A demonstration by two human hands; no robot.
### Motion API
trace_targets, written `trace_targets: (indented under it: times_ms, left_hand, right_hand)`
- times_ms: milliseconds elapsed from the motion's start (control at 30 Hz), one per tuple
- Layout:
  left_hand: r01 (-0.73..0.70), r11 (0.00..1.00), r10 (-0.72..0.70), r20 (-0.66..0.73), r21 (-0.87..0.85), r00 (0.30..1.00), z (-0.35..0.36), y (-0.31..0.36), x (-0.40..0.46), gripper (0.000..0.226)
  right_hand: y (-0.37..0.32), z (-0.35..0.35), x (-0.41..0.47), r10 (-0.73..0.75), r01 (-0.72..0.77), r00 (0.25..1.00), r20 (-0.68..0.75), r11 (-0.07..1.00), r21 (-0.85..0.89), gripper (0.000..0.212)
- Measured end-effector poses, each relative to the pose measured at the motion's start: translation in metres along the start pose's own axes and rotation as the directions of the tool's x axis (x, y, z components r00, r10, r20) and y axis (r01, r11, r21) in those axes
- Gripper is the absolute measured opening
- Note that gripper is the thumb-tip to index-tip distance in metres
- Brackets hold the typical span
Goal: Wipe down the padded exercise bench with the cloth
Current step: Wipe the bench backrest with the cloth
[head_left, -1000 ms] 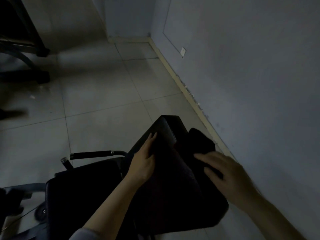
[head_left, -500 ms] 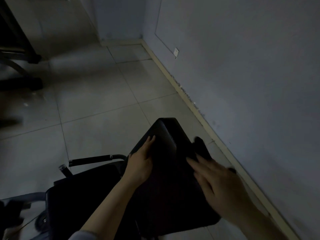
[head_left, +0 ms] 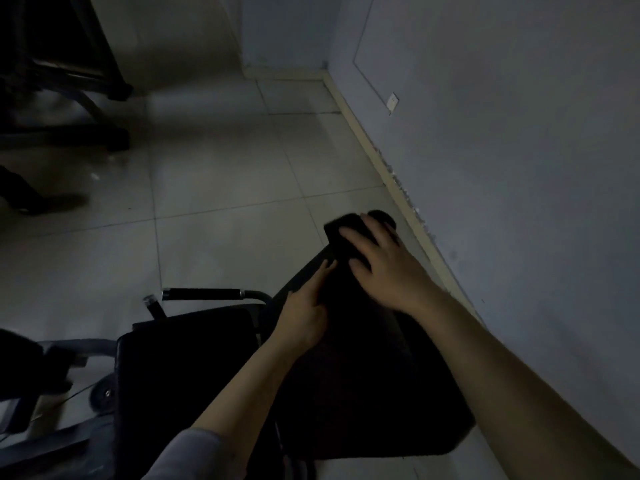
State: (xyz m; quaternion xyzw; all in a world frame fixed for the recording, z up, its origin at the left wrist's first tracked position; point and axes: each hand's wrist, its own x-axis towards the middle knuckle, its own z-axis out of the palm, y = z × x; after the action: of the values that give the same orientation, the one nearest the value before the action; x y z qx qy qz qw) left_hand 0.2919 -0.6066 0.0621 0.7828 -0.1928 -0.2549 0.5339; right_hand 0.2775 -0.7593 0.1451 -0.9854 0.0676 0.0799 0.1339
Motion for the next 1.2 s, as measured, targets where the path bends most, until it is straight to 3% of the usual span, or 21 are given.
trace_targets:
  times_ms: [133,233,333,467,600,733,833,933,1033,1200]
  left_hand:
    - [0.005,0.995,-0.013,-0.085,-0.1,0.996,0.0,0.012,-0.007,0.061]
    - [0.041,0.994,-0.061,-0.204,-0.099,0.977,-0.008,0.001,-0.019,0.045]
    - [0.173,0.983,-0.184,-0.3,-0.062,0.936,-0.023,-0.037,-0.036,0.033]
    - [0.347,0.938,-0.325,-0.379,-0.013,0.866,-0.034,-0.085,-0.051,0.029]
    - [0.405,0.914,-0.374,-0.384,-0.001,0.844,-0.037,-0.111,-0.05,0.03]
    - [0.442,0.877,-0.372,-0.316,0.187,0.873,-0.042,-0.136,-0.053,0.039]
    - [0.536,0.75,-0.448,-0.298,0.388,0.843,-0.058,-0.172,-0.073,0.065]
    - [0.682,0.62,-0.664,-0.202,0.388,0.72,-0.088,-0.222,-0.094,0.107]
    - [0.766,0.534,-0.786,-0.122,0.358,0.605,-0.103,-0.265,-0.111,0.127]
    - [0.67,0.482,-0.739,-0.149,0.564,0.657,-0.085,-0.29,-0.121,0.127]
  right_hand:
    - [-0.013,-0.006,0.032,0.037,-0.037,0.999,-0.004,0.999,-0.004,0.046]
    - [-0.008,0.002,-0.022,-0.095,0.086,0.993,-0.073,0.99,-0.112,0.046]
    - [-0.006,0.005,-0.065,-0.129,0.121,0.991,-0.033,0.974,-0.192,0.055]
    - [-0.018,0.002,-0.002,-0.109,0.105,0.994,0.002,0.947,-0.305,0.048]
    - [-0.034,-0.001,0.059,0.012,0.058,0.99,0.138,0.87,-0.49,0.039]
    - [-0.072,0.027,0.083,0.183,0.159,0.911,0.37,0.67,-0.725,0.029]
    - [-0.093,0.096,0.094,0.208,0.275,0.842,0.498,0.628,-0.728,0.032]
    - [-0.102,0.159,0.105,0.204,0.335,0.8,0.565,0.629,-0.701,0.036]
    - [-0.106,0.214,0.112,0.147,0.401,0.787,0.599,0.615,-0.679,0.044]
    - [-0.113,0.283,0.109,0.146,0.597,0.677,0.721,0.463,-0.655,0.049]
